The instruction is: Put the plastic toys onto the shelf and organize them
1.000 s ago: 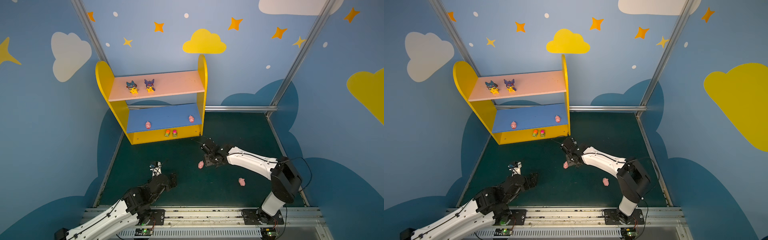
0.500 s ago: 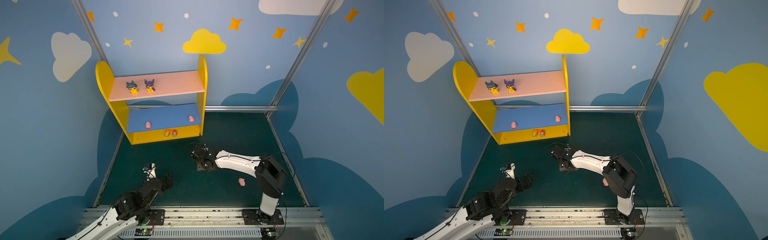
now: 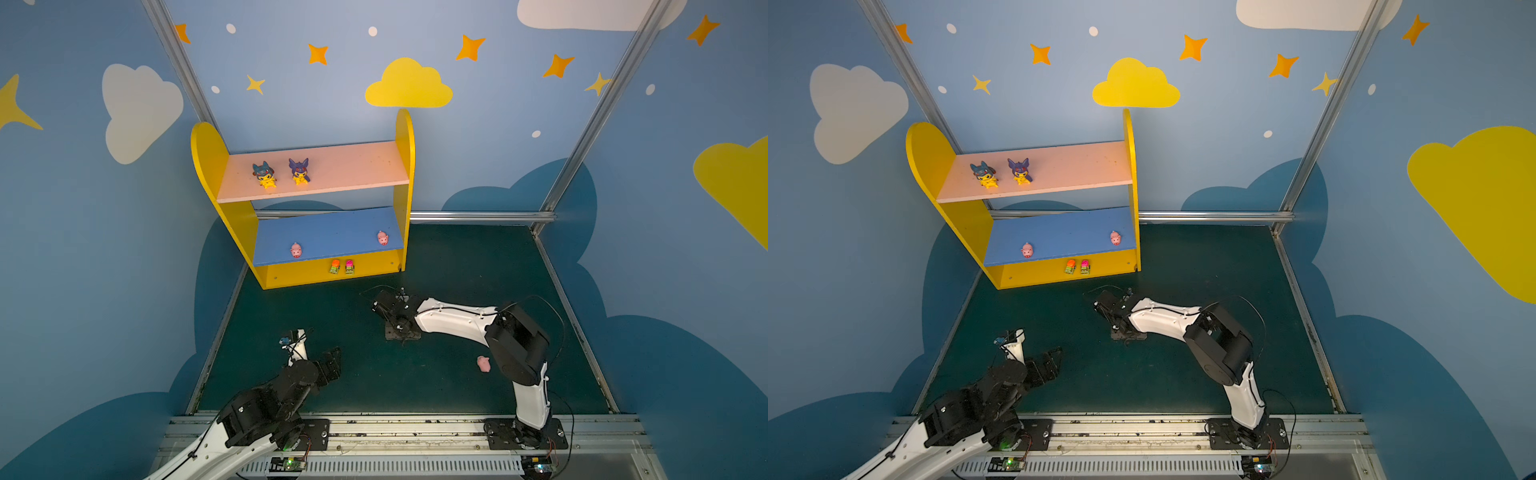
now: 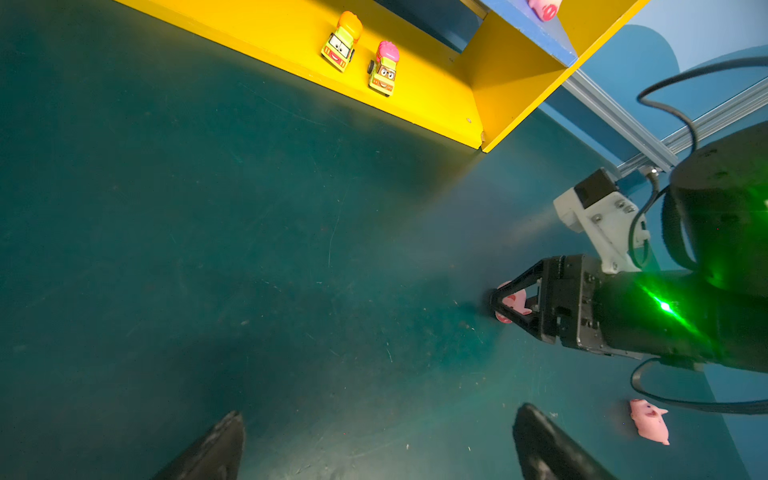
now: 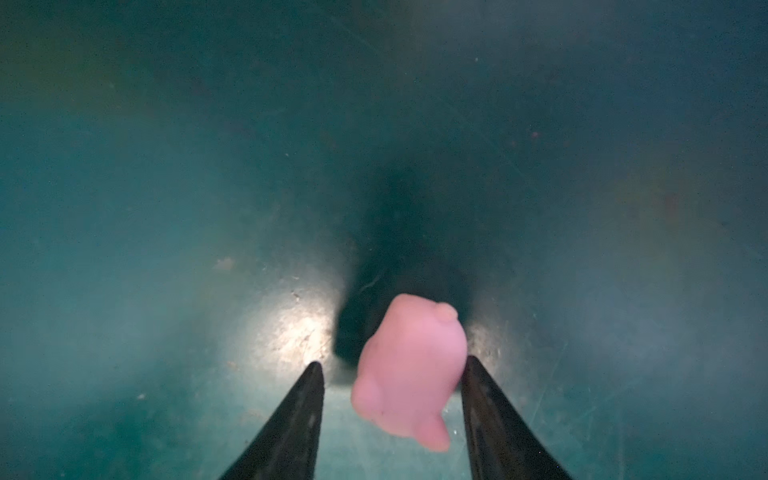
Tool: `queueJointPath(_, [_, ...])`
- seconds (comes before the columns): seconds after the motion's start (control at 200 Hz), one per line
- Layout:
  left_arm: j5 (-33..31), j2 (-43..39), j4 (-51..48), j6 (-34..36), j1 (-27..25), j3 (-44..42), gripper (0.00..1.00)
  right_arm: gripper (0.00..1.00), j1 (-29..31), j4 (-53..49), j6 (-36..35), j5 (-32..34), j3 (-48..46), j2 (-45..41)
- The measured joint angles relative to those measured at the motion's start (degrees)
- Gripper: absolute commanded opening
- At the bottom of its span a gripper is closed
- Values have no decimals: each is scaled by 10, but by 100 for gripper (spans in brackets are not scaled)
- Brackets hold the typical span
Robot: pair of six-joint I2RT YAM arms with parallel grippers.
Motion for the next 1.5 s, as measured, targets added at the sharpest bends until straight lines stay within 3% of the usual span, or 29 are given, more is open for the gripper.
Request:
queueJointPath(0.28, [2, 7, 0, 5, 1, 0, 100, 34, -6, -5, -1, 2, 14, 19])
queueJointPath(0.596, [3, 44, 10, 7, 2, 0, 100, 23, -16, -8, -34, 4, 24, 25])
queueJointPath(0.911, [0, 92, 20, 8, 3, 7, 100, 23, -19, -31, -108, 0, 45, 26])
queueJointPath(1.192, [-16, 118, 44, 8, 21, 9, 100, 22, -21, -97, -235, -2, 181, 26])
queueJointPath(1.502, [-7, 165, 73, 26, 80, 42, 100, 22, -61, -150, -347, -12, 430, 91])
